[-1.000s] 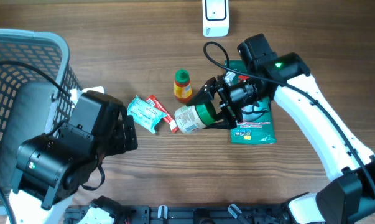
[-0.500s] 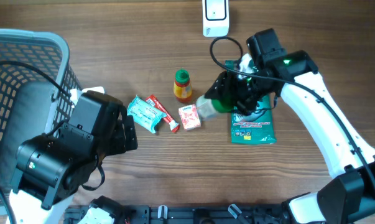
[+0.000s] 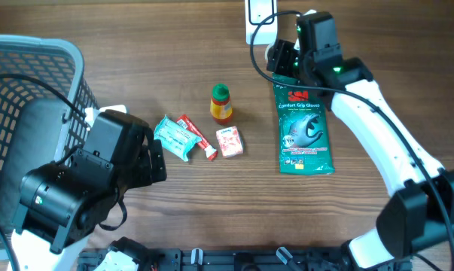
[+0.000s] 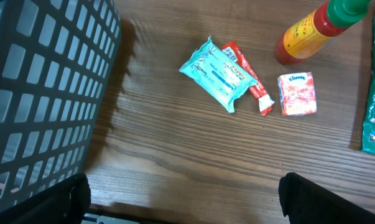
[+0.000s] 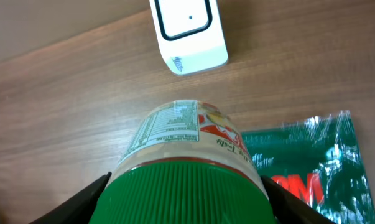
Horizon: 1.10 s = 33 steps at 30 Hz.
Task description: Scan the item barcode
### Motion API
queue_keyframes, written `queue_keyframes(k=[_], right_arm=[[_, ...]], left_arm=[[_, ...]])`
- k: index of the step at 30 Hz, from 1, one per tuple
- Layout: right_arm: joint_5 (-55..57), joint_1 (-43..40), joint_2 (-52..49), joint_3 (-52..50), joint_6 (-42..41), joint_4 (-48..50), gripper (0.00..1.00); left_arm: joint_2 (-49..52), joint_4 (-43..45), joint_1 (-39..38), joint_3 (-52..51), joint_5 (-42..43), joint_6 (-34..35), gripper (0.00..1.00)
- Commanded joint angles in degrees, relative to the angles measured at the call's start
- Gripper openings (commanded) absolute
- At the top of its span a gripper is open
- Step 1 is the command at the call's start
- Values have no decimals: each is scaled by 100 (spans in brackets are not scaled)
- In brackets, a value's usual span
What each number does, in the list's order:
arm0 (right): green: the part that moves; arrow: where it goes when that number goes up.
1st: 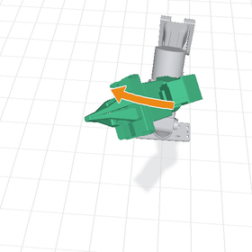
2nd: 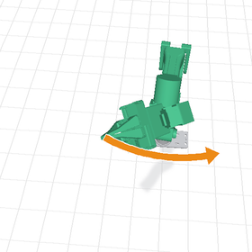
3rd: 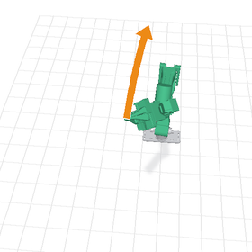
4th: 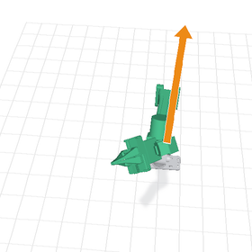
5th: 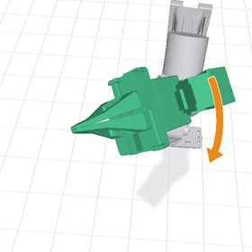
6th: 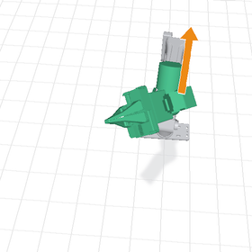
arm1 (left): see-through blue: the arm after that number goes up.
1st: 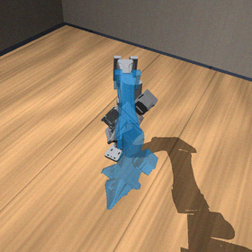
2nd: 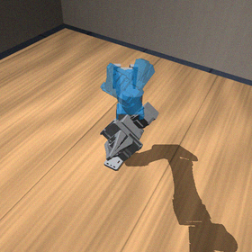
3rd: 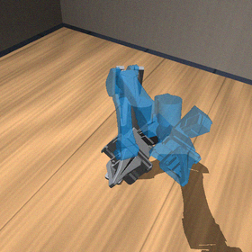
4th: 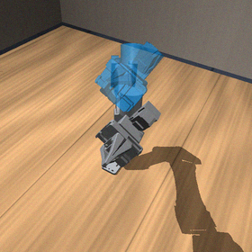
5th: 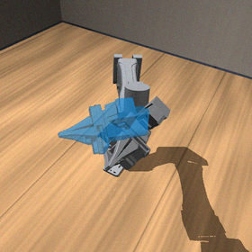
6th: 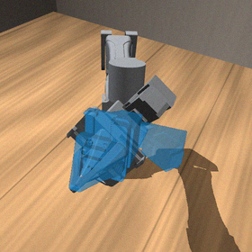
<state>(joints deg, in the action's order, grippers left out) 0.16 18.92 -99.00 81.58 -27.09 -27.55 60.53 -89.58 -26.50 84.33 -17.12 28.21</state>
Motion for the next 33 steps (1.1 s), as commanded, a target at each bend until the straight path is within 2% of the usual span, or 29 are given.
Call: queue_keyframes(k=[1, 7, 13, 15, 20, 23, 29, 33], right_arm=[[-170, -13, -409, 122, 791, 697, 49], [-107, -24, -1285, 122, 1661, 3025, 53], [-105, -24, -2546, 125, 1663, 6109, 64], [-15, -31, -2828, 205, 1657, 6710, 65], [94, -61, -2979, 549, 1982, 6708, 64], [157, -205, -2850, 597, 1657, 6461, 63], [181, -1239, -1460, 597, 1499, 4647, 62], [332, -2741, -756, 597, 1497, 2782, 64]], left_arm=[[-15, 11, 20, -11, -72, 76, 100], [-15, 11, 20, -11, -72, 76, 100], [-15, 11, 20, -11, -72, 76, 100], [-15, 11, 20, -11, -72, 76, 100], [-15, 11, 20, -11, -72, 76, 100], [-15, 11, 20, -11, -72, 76, 100], [-15, 11, 20, -13, -72, 76, 100], [-15, 11, 20, -11, -72, 76, 100]])
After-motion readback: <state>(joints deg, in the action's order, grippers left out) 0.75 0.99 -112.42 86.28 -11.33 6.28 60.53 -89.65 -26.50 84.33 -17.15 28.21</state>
